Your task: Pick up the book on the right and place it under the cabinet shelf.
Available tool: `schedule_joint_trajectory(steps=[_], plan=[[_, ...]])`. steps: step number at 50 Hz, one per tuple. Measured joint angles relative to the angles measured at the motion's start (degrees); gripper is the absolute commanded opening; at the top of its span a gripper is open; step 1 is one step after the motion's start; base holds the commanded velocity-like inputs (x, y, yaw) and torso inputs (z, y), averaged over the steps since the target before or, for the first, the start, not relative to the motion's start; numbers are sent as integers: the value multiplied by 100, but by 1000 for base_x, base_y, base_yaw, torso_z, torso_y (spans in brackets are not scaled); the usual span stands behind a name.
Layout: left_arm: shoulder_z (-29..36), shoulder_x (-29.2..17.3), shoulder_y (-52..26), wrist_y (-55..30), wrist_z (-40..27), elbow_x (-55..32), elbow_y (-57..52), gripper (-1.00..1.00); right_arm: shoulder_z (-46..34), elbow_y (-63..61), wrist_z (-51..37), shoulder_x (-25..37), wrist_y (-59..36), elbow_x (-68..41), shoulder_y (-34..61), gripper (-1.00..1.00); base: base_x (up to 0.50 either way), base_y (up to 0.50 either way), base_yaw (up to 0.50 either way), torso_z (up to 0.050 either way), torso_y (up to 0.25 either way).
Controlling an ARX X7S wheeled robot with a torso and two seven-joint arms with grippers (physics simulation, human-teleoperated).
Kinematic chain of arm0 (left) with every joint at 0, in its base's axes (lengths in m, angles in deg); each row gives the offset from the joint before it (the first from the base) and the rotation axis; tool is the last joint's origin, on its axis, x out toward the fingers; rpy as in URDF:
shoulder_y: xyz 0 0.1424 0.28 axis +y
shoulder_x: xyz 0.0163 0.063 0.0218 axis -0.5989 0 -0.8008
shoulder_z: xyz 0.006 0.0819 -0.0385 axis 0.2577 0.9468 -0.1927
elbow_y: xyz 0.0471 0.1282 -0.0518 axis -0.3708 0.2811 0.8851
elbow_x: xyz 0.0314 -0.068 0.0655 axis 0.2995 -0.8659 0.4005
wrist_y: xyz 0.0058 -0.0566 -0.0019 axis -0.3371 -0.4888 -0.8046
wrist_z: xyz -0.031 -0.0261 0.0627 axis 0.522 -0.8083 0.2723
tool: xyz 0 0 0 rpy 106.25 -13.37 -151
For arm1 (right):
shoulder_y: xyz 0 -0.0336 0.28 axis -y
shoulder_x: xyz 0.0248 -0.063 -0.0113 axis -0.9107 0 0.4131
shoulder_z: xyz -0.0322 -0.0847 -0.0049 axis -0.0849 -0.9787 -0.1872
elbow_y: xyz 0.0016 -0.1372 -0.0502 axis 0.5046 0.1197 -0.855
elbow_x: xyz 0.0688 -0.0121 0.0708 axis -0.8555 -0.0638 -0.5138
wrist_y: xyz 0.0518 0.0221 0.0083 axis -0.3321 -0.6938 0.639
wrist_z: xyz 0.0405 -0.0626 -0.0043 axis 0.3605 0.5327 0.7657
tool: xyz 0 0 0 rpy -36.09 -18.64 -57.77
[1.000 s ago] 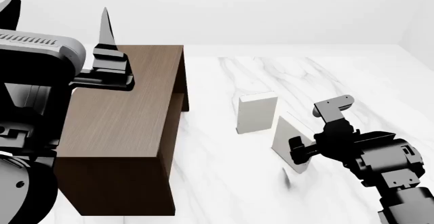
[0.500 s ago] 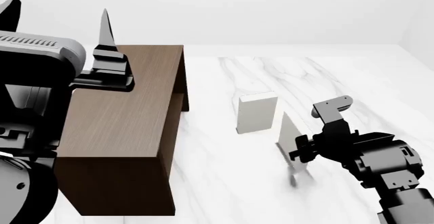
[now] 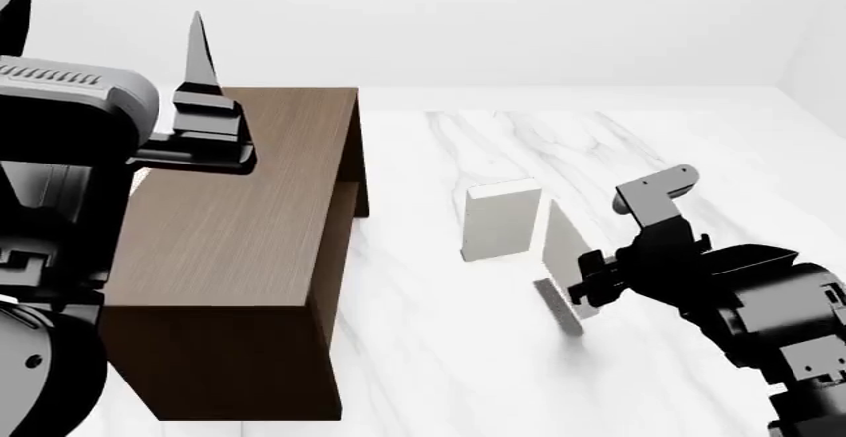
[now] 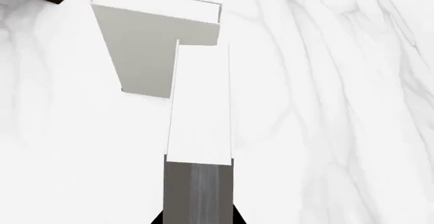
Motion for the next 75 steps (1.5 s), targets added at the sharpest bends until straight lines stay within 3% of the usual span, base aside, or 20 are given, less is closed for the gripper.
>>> schedule_joint_trajectory(steps=[17, 41, 75], plan=[[-69, -96, -144, -87, -101, -153, -31, 100, 1005, -1700, -393, 168, -379, -766, -634, -100, 0, 0, 0, 0, 1], [-48, -240, -335, -133, -265, -335, -32, 100, 2347, -3170, -707, -413, 32, -1885, -2326, -100, 0, 0, 0, 0, 1], [2, -435, -239, 85, -436, -448, 0, 100, 2886, -2221, -973, -1979, 948, -2242, -3471, -100, 0, 0, 0, 0, 1]])
